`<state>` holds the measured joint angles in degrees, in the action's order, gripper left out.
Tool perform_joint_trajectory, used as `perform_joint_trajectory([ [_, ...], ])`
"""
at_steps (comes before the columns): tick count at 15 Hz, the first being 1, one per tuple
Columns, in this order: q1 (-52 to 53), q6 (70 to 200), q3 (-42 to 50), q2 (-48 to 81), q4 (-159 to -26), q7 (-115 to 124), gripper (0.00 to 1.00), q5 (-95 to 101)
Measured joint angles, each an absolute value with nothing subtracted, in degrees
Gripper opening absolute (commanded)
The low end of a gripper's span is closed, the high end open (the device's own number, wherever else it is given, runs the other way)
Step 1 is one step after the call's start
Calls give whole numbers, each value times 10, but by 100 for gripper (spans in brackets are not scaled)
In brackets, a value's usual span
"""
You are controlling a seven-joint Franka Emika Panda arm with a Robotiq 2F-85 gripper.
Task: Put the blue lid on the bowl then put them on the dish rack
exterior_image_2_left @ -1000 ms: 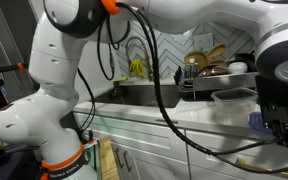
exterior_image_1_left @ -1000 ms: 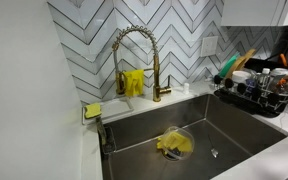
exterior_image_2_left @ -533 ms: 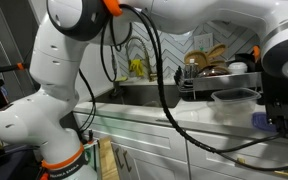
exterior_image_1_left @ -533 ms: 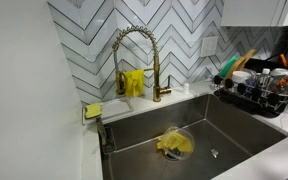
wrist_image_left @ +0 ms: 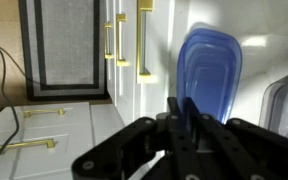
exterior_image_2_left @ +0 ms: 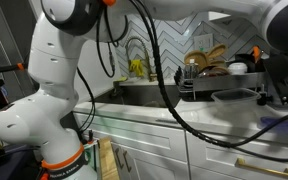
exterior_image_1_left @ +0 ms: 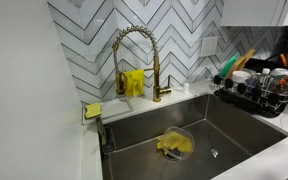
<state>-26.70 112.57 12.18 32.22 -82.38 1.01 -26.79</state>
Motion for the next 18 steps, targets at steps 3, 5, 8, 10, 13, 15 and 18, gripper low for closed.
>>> perform_joint_trajectory([
  [3, -253, 1124, 127, 290, -825, 13, 2, -196],
  [5, -243, 1110, 129, 267, -825, 11, 2, -149],
  [8, -224, 1069, 130, 229, -826, -3, 2, -88],
  [10, -209, 1040, 128, 203, -827, -20, 2, -60],
  [13, -183, 1007, 119, 164, -834, -38, 2, -47],
  [15, -166, 998, 108, 140, -847, -38, 2, -48],
  [18, -145, 994, 94, 110, -872, -38, 2, -55],
])
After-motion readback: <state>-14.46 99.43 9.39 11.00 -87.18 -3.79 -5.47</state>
